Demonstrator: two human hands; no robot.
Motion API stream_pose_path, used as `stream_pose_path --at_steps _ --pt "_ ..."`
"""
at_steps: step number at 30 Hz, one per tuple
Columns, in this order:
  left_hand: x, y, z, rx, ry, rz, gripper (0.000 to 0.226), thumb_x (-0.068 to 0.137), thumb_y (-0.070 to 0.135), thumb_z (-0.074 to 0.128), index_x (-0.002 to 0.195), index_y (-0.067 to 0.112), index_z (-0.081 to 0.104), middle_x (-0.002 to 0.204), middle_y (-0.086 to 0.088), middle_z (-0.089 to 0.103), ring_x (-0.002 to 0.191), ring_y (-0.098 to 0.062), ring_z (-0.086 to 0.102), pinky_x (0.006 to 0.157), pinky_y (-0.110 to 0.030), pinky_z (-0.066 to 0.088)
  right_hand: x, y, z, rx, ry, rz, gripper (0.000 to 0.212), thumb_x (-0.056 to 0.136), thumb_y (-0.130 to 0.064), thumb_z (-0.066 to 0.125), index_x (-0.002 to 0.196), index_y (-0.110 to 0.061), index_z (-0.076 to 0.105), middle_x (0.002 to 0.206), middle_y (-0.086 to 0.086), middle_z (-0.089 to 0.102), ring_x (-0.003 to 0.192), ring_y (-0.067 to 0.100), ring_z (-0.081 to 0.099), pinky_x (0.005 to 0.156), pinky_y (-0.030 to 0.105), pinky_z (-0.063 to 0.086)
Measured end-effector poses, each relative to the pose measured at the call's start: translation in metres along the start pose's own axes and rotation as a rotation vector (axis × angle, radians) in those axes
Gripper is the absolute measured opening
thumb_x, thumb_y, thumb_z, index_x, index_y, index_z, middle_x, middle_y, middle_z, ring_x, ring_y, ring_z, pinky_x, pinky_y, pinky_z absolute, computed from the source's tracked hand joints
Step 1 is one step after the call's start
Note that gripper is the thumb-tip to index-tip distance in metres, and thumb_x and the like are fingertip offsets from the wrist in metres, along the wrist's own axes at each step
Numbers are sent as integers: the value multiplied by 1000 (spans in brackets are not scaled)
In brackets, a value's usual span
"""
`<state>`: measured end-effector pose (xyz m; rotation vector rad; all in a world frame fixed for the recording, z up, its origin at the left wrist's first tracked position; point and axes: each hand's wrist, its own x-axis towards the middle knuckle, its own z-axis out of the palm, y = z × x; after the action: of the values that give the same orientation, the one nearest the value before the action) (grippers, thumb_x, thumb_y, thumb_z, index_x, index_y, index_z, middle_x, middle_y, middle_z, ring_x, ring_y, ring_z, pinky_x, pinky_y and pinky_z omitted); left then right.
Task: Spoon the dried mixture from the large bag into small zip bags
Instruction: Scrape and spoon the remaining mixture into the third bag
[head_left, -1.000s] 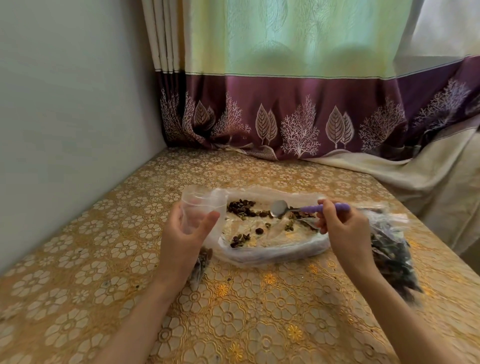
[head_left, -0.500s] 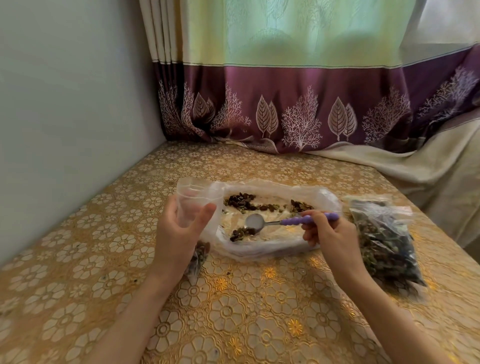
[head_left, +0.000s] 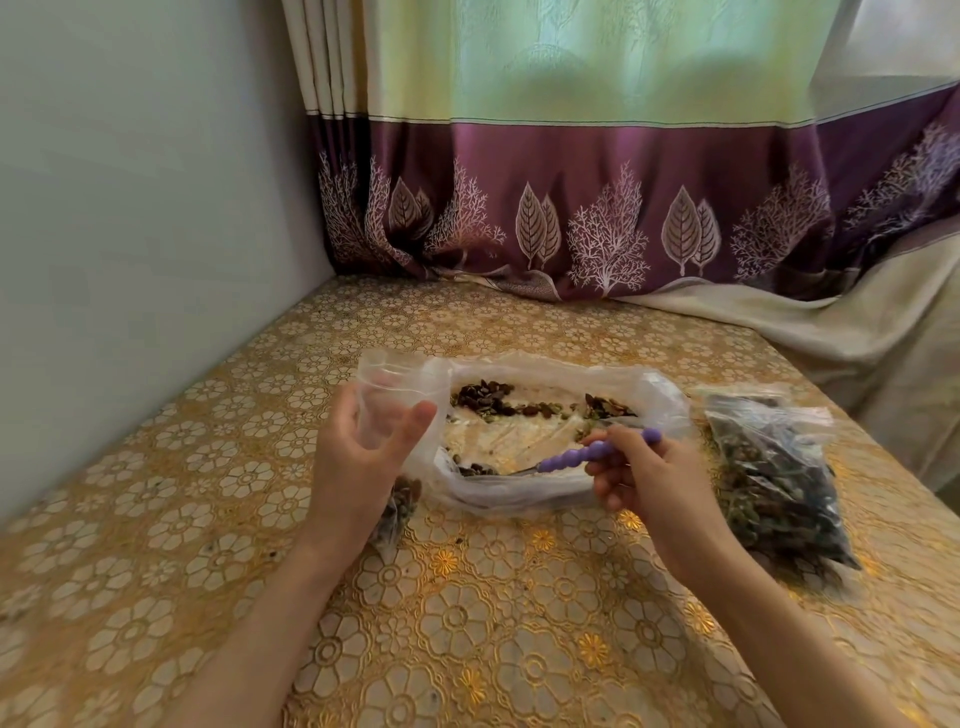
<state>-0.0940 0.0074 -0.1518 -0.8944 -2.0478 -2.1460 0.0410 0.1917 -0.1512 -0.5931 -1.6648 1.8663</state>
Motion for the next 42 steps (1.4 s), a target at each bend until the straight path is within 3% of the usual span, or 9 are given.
stream_pose_path --at_steps 3,8,12,18,22,26,32,37,42 --pt "-1 0 1 26 -70 -8 65 55 71 69 101 27 55 94 3 69 83 -14 69 65 -26 57 0 -3 -2 31 43 -2 30 96 -13 48 74 -1 65 60 6 68 47 9 53 39 18 41" --pt "-7 -4 8 193 -185 -58 87 52 77 64 117 20 53 110 0 65 100 -16 65 85 -41 55 1 -10 -7 83 127 -34 27 94 -12 50 76 -1 65 61 7 67 50 11 54 42 18 43" --pt "-8 -6 13 224 -217 -84 70 61 60 66 116 19 52 114 1 64 106 -15 62 91 -35 52 -2 -22 -7 171 140 -135 25 95 -14 49 78 -3 64 59 2 67 50 9 54 44 16 44" --pt "-9 -4 16 258 -190 -84 73 57 65 64 112 17 55 118 6 61 109 -11 58 95 -34 48 -13 -32 6 242 84 -235 25 96 -17 48 83 -3 64 60 2 67 54 11 56 46 18 45" --pt "-9 -5 17 207 -153 -104 78 55 62 65 117 17 52 111 3 63 102 -12 62 86 -28 53 -22 -32 17 160 -53 -343 27 96 -13 47 79 -8 68 63 2 68 55 11 56 47 17 46" --pt "-9 -3 18 150 -138 -94 71 56 59 66 115 21 52 103 12 64 90 5 62 79 -16 53 -23 -28 19 67 -173 -379 24 94 -5 47 86 -12 69 68 4 67 60 15 59 54 21 50" --pt "-8 -3 17 101 -130 -65 76 57 59 67 118 16 52 100 10 66 81 3 65 66 -10 50 -20 -26 16 49 -269 -387 36 93 2 44 85 -19 73 74 4 68 65 16 59 59 23 51" --pt "-5 -3 12 69 -53 -53 45 67 44 67 105 25 52 87 13 68 72 8 64 57 -6 47 -15 -27 11 186 -130 -385 20 92 -19 51 92 -12 69 73 4 67 63 14 59 56 22 50" --pt "1 -3 3 -9 58 -51 67 63 55 66 117 19 52 95 2 67 71 0 65 58 -11 50 -1 -27 -2 -58 149 -435 30 92 -32 51 73 -18 71 66 3 70 57 14 59 53 23 50"
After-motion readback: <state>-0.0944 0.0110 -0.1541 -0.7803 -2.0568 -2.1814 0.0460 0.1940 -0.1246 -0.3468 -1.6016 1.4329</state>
